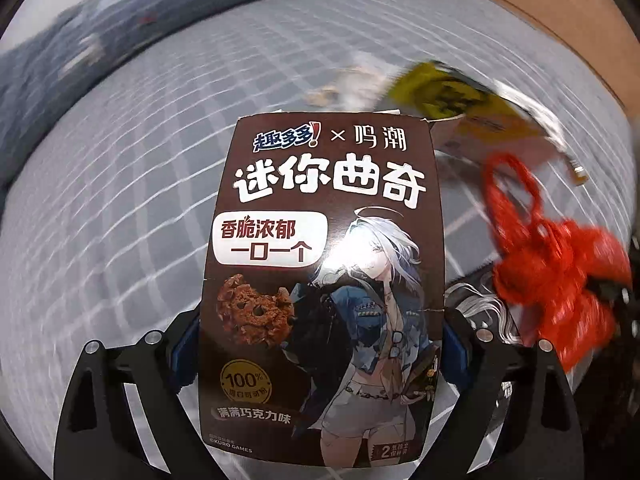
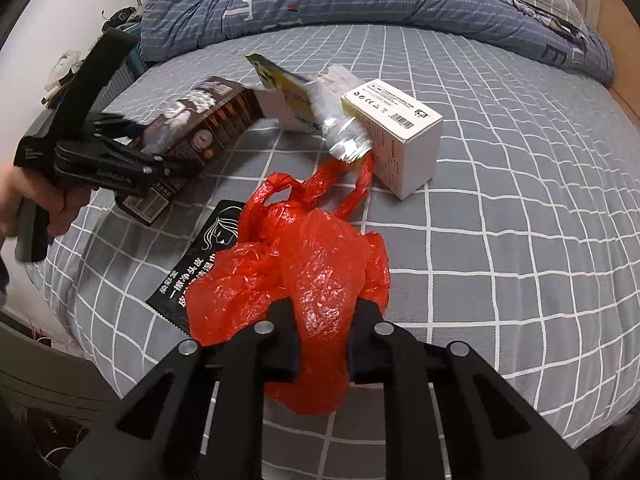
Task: Collect trash
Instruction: 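Lift the cookie box and red bag and carry both over the black bin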
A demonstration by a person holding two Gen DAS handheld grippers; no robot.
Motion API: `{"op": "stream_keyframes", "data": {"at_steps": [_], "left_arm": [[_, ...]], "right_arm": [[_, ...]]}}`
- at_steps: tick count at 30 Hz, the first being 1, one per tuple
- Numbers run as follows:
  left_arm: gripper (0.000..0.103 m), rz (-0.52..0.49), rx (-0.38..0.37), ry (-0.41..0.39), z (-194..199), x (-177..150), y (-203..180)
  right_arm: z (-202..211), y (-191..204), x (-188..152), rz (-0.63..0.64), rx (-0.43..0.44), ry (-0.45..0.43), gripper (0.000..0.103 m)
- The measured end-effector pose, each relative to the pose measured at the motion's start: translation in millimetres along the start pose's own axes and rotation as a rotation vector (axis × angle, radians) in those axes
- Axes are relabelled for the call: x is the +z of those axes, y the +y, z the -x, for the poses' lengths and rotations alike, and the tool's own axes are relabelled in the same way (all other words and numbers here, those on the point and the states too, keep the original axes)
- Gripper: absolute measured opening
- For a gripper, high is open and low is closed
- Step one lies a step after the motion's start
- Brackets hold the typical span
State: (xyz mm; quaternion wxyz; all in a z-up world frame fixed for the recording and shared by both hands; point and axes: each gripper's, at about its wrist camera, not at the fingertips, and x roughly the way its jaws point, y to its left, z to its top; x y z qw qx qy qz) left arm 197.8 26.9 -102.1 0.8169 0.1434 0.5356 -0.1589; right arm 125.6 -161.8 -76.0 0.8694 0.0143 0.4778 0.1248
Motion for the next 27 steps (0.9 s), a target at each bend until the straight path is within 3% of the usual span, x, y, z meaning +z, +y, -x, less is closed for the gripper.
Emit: {"op": "stream_keyframes", "data": {"at_steps": [8, 11, 19, 27], "left_arm": [[0.090, 0.262, 0.096, -0.063, 42.4, -36.5, -1.0], [0.090, 0.308, 0.155, -0.109, 63.6, -50.1, -16.9], [0.090, 0.410, 0.119, -0.124, 89.5, -92.9, -50.3], [0.090, 0.476, 0.110, -0.127, 91.1, -133.9, -74.9]], "right_arm": [[12.9, -4.2, 0.8, -0.014, -0.001, -0.038, 0.014], [18.4, -4.1, -0.1, -0.020, 0.000, -0.049, 0.014], [34.3, -3.2, -3.3, -0.027, 0.001, -0.090, 0.014], [52.2, 0.4, -12.0, -0.024, -0.003, -0.109, 0.014]]}}
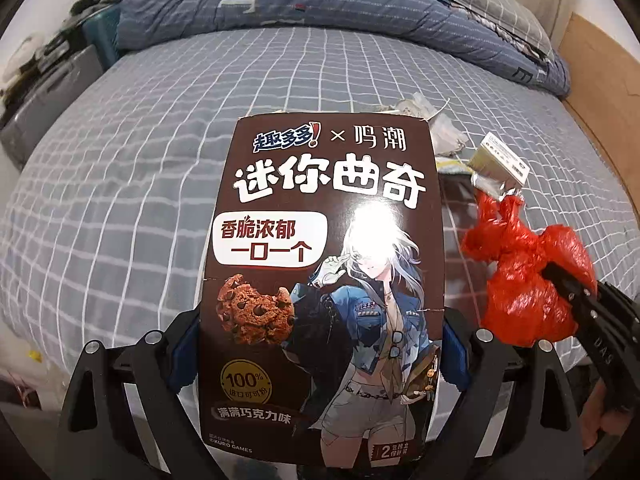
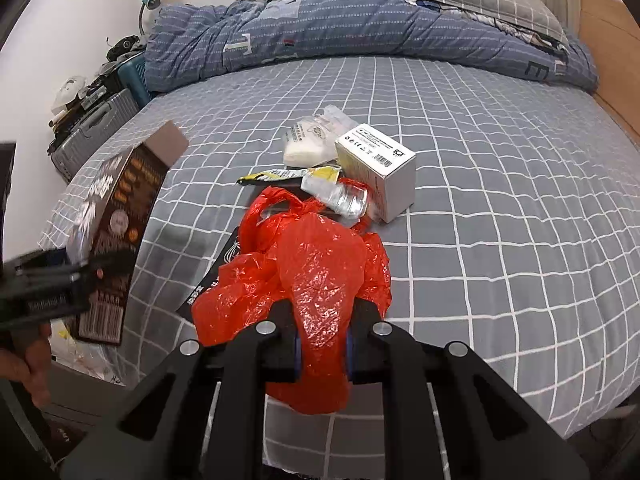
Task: Collect trash
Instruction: 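Lift the cookie box and red bag and carry both over the black bin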
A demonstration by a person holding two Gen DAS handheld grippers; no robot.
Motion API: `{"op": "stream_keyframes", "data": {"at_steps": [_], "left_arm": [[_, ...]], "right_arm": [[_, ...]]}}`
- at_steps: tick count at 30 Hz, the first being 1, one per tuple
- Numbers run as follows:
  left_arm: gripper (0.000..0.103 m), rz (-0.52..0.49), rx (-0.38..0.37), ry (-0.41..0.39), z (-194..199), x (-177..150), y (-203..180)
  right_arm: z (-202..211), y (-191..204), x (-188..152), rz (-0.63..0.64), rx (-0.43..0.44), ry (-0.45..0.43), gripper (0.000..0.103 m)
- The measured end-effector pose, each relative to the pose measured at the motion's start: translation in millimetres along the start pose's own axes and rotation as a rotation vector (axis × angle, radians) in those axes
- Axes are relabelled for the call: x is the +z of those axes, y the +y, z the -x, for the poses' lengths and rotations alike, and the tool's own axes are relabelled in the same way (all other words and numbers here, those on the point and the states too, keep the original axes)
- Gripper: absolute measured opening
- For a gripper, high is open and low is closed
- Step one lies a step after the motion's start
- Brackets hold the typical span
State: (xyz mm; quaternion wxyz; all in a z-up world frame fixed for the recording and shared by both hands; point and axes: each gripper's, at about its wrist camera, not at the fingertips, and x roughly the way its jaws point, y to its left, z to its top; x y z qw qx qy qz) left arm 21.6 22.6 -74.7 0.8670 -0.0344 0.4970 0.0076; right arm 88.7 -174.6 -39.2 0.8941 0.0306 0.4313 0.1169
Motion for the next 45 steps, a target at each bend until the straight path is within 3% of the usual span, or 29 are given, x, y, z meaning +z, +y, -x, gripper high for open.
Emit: {"op": "stream_keyframes", "data": {"at_steps": [15, 45], "left_arm": [[0.090, -0.008, -0.012, -0.018, 27.7, -48.8, -4.6], [0.090, -0.055, -0.021, 0.002, 53.3, -94.6, -11.8]], "right_arm": [[29.3, 8.7, -31.0, 0.009, -0.031, -0.006, 0.014], [75.6, 19.5, -97.4, 0.027, -0.050, 0.012, 0.014]]}}
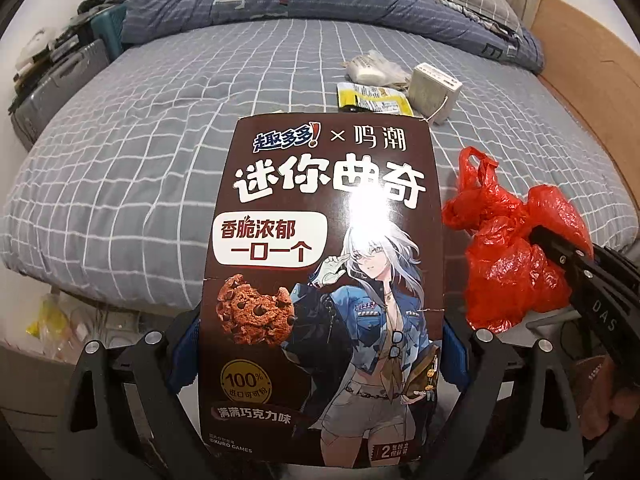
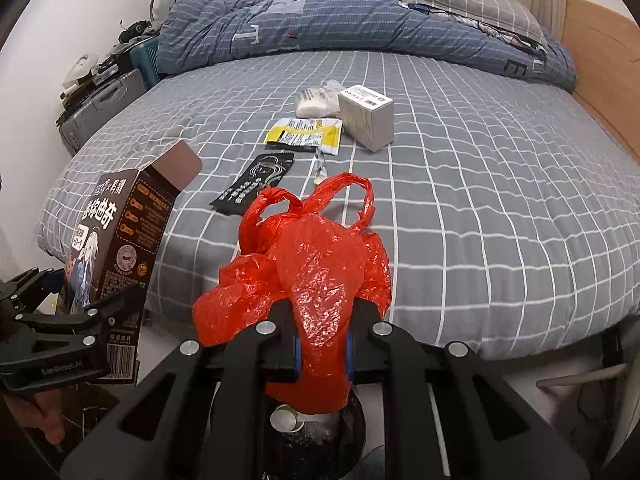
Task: Collect trash
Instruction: 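Lift the cookie box and red bag and carry both over the black bin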
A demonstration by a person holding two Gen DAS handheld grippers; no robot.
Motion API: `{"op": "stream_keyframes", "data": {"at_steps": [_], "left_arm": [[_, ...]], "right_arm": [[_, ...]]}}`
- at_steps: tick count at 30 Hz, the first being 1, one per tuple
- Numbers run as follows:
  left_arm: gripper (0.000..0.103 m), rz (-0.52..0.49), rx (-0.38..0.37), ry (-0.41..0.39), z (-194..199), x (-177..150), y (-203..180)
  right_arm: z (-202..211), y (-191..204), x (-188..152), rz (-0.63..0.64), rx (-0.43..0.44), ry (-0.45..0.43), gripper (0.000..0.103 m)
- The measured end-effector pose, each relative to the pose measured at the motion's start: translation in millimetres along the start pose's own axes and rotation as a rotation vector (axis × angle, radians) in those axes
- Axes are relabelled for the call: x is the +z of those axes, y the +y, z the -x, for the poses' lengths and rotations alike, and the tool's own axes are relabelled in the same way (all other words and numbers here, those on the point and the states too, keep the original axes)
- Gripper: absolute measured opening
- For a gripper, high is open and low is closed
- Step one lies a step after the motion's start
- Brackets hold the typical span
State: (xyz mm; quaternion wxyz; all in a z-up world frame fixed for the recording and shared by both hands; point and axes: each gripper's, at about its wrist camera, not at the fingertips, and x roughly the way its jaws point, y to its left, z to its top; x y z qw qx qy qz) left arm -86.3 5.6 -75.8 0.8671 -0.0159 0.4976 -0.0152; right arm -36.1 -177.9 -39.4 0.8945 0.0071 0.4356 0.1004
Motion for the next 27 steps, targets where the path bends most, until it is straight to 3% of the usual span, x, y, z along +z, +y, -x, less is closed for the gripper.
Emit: {"op": "stream_keyframes", "data": {"at_steps": [6, 16, 27], "left_arm": [[0.090, -0.002, -0.002, 0.009, -0.4, -1.3, -1.2], [0.090, 0.040, 0.013, 0.021, 8.2, -34.4, 4.2], [0.090, 0.052, 0.015, 0.061, 7.8, -38.6, 3.9]], "right_arm": [[4.9, 8.6, -20.2, 0.014, 0.006, 0.023, 0.014], [12.7, 17.9, -39.1, 0.040, -0.003, 0.037, 0.014], [15.0, 30.3, -66.7, 0.057, -0.008, 0.074, 0.014]]}}
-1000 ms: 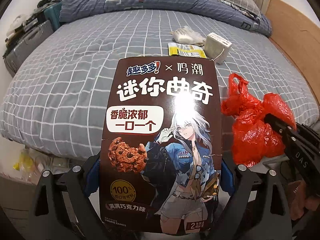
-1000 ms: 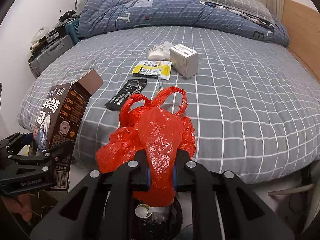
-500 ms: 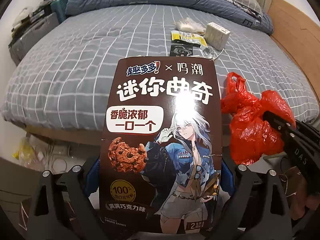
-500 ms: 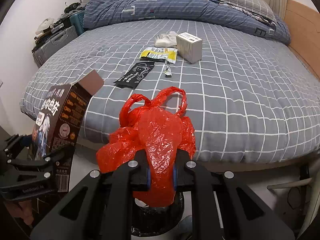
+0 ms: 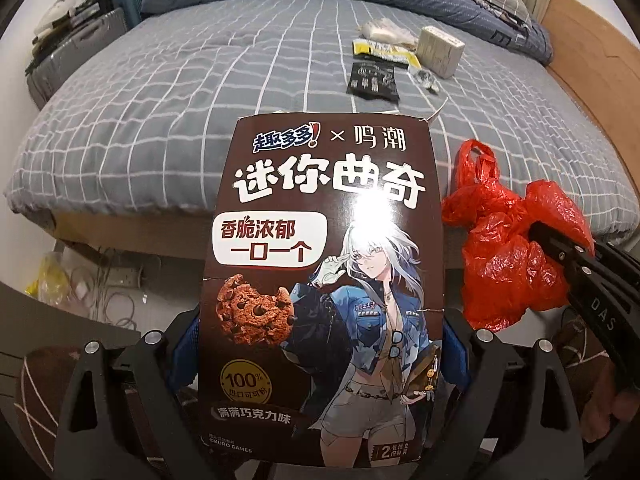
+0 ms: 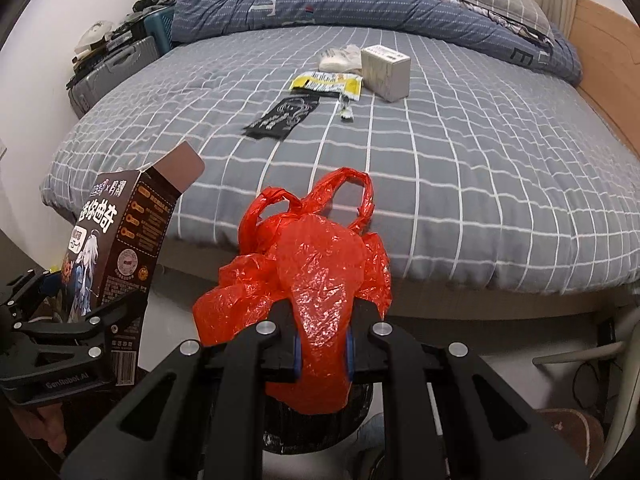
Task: Collect trash
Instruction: 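Lift the cookie box and red bag and carry both over the black bin, then open the right tool over the bin while the left tool releases the cookie box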
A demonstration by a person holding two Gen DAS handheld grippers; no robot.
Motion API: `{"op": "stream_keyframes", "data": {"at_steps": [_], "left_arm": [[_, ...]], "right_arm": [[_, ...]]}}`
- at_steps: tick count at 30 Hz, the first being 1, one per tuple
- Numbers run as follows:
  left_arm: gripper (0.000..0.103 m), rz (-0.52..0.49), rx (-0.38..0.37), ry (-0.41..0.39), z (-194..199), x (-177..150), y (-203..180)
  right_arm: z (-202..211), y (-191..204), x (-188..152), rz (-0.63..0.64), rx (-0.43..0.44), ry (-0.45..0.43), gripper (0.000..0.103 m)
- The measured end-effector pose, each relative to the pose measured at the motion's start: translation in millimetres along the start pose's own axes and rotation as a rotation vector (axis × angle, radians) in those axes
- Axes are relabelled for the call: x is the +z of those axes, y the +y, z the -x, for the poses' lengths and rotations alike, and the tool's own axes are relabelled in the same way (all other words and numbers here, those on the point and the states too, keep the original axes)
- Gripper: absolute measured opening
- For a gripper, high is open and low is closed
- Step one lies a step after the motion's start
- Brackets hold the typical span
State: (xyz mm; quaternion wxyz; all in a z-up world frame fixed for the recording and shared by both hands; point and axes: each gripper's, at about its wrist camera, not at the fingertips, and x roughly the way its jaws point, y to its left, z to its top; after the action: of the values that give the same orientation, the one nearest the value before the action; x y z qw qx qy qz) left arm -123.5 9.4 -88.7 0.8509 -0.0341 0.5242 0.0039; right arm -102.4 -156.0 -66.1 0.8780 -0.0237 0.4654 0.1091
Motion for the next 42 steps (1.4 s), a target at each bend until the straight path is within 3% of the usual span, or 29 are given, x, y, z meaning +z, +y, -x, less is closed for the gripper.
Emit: {"op": "stream_keyframes", "data": {"at_steps": [16, 31, 36, 42], "left_arm": [[0.090, 0.022, 0.005, 0.106, -30.1, -30.8, 14.8], [0.090, 0.063, 0.025, 0.194, -74.1, -32.3, 39.7], [0.090, 0.074, 0.030, 0.208, -73.9, -34.1, 40.5], [0.090, 0.075, 0.032, 0.211, -72.6, -31.4, 42.9]], "right_arm": [[-36.1, 7.8, -34.2, -0.009, 0.004, 0.141, 0.014], [-86.6, 27.6, -35.3, 0.023, 0.023, 0.242, 0.016], [-97.5, 37.6, -38.6, 0.056, 0.029, 0.266, 0.024], [-102.1, 42.6, -40.7, 0.076, 0.022, 0.266, 0.044]]}}
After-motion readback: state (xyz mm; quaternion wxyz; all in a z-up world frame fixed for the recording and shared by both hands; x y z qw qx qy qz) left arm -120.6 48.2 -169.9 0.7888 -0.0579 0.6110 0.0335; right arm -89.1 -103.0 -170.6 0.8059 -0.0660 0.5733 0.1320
